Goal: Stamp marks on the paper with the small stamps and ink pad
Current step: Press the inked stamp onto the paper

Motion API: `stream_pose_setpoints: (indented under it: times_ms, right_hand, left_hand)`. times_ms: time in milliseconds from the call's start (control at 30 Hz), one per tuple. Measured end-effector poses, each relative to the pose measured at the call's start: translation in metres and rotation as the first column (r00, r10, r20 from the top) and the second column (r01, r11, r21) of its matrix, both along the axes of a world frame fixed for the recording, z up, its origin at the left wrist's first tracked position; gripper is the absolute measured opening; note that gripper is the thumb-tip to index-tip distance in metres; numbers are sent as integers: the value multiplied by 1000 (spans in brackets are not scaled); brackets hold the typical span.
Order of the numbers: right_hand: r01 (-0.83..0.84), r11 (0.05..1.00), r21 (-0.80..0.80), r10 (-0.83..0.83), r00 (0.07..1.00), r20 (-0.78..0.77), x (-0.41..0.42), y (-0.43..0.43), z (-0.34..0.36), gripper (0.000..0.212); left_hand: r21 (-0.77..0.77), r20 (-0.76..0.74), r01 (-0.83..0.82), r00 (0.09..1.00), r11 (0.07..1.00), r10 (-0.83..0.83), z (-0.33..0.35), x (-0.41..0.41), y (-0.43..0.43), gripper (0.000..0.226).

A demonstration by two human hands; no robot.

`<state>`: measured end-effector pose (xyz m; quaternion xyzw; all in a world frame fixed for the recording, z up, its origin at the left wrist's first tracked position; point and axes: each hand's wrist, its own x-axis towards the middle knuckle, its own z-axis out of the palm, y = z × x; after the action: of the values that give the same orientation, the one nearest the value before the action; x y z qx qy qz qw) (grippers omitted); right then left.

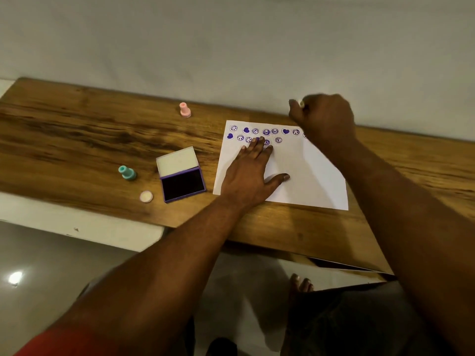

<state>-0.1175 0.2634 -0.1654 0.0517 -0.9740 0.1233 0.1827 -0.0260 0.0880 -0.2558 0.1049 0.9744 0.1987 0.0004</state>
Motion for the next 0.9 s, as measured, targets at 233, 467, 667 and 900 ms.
stream_pose_setpoints:
  times_ms: [233,467,667,900]
  right_hand:
    - [-27,970,240,-47,954,296,17,-12,-32,51]
    - [1,969,248,-86,940,331,16,-12,-49,52]
    - [7,975,222,-76,950,302,18,-9,-54,52]
    - [167,905,-390,-111,980,164,13,15,-38,57]
  left_hand:
    - [1,-22,15,1000,1000,-15,-1,-1,-1,94]
    - [-5,18,10,1000,1000,-10,1,-1,-1,95]
    - [-21,24,22,999,1000,-22,2,1,-2,95]
    - [5,3,31,1000,1000,-31,5,4,-3,89]
